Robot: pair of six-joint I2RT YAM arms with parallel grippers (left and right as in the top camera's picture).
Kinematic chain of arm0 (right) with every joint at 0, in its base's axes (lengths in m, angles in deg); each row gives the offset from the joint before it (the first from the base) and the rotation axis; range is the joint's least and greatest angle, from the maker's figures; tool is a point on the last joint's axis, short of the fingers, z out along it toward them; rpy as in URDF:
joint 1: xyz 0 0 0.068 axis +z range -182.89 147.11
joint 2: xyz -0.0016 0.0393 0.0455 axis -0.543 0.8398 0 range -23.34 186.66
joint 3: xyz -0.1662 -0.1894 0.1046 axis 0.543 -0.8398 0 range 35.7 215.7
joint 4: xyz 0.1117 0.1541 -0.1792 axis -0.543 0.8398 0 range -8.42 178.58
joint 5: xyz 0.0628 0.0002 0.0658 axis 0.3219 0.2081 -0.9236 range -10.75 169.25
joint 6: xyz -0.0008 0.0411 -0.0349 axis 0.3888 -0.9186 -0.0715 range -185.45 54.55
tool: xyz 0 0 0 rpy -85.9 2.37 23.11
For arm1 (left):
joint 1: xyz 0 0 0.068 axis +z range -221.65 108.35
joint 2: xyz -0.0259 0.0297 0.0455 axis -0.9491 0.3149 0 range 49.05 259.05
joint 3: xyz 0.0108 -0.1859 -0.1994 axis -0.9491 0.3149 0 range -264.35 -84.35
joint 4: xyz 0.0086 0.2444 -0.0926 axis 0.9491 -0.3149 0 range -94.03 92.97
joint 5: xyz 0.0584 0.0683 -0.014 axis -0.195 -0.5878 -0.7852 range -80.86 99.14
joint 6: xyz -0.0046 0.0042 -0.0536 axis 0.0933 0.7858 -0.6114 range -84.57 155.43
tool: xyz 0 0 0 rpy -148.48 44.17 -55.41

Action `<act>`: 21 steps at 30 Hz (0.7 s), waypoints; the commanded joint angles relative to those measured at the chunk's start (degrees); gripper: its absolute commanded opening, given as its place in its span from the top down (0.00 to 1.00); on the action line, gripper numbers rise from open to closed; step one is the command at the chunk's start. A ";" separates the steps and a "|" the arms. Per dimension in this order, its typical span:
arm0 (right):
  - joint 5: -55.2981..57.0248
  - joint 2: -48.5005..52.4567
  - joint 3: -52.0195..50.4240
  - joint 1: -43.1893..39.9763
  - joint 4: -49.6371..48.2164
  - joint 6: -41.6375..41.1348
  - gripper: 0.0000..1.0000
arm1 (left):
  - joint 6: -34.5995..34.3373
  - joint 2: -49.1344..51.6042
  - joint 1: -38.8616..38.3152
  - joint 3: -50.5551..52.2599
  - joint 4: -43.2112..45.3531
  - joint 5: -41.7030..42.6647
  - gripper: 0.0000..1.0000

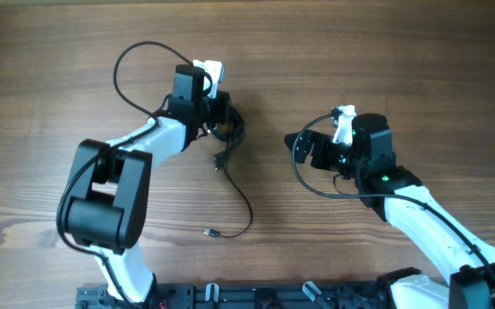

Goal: Untangle cables

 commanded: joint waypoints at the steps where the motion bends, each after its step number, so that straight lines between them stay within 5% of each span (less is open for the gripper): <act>1: -6.29 0.07 0.79 0.04 -0.44 0.96 0.00 | -9.18 -10.49 0.11 -0.70 -4.24 -0.33 0.96; 5: -14.60 0.07 0.79 0.07 -3.13 -4.22 0.00 | -25.68 -18.95 0.11 -0.70 -14.71 -0.33 0.96; 8: -19.63 0.07 0.76 1.38 -8.66 -0.66 0.00 | -28.76 -22.18 0.11 -0.70 -20.02 1.90 0.96; 10: -19.45 0.13 0.76 2.89 -10.27 8.04 0.01 | -21.62 -24.02 0.11 -0.70 -20.44 8.15 0.96; 15: -23.85 0.15 0.79 3.76 -14.80 10.56 0.18 | -3.04 -29.18 0.11 -0.70 -25.92 21.92 0.96; 21: -23.76 0.17 0.79 4.13 -18.21 14.62 0.20 | 5.35 -32.11 0.11 -0.70 -33.29 33.62 0.96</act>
